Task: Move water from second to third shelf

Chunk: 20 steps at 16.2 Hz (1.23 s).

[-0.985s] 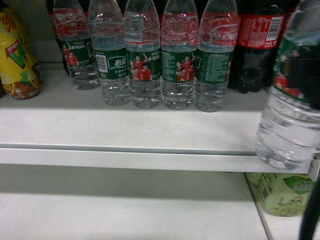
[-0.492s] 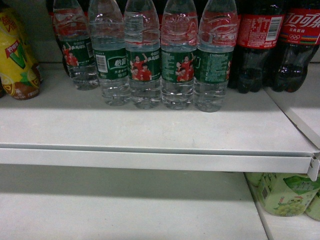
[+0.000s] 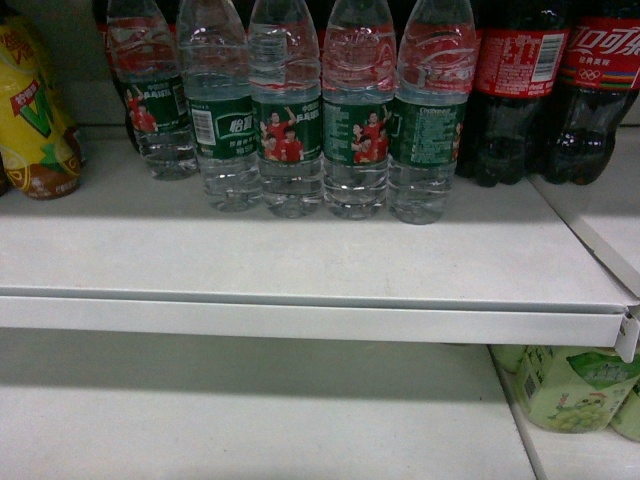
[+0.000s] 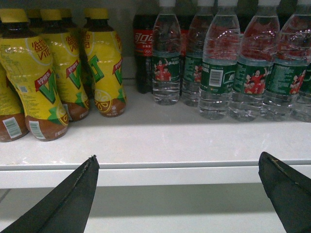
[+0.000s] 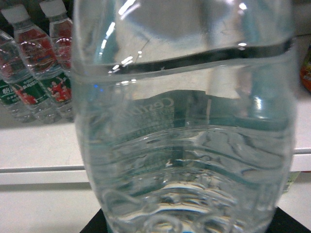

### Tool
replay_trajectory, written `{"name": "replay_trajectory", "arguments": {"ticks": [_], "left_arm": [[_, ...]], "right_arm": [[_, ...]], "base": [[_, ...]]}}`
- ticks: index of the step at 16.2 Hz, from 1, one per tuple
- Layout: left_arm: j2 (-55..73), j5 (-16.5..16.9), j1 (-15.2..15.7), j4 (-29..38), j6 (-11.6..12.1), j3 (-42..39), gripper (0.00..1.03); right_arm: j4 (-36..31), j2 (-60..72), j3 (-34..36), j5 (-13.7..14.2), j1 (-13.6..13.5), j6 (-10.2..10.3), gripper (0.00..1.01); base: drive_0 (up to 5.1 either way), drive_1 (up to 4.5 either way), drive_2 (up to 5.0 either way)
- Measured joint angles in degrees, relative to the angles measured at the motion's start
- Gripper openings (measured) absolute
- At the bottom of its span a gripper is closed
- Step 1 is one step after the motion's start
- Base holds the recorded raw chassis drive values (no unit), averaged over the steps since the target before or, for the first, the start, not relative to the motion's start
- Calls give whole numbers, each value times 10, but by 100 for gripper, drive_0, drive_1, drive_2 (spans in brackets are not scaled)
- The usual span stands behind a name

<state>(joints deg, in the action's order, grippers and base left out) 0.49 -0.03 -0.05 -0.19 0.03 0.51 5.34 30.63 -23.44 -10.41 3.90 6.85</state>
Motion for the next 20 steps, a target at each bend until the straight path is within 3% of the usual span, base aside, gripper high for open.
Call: {"name": "replay_trajectory", "arguments": {"ticks": [9,20], "left_arm": [[0,0,0,0,0,0,98],[0,-1,0,-2,0,0,98]], "right_arm": [[11,-23,1,-16,22,11,40],[15,-23,4,-14,22,11,40]], "base": [[0,0,0],[0,0,0]]}}
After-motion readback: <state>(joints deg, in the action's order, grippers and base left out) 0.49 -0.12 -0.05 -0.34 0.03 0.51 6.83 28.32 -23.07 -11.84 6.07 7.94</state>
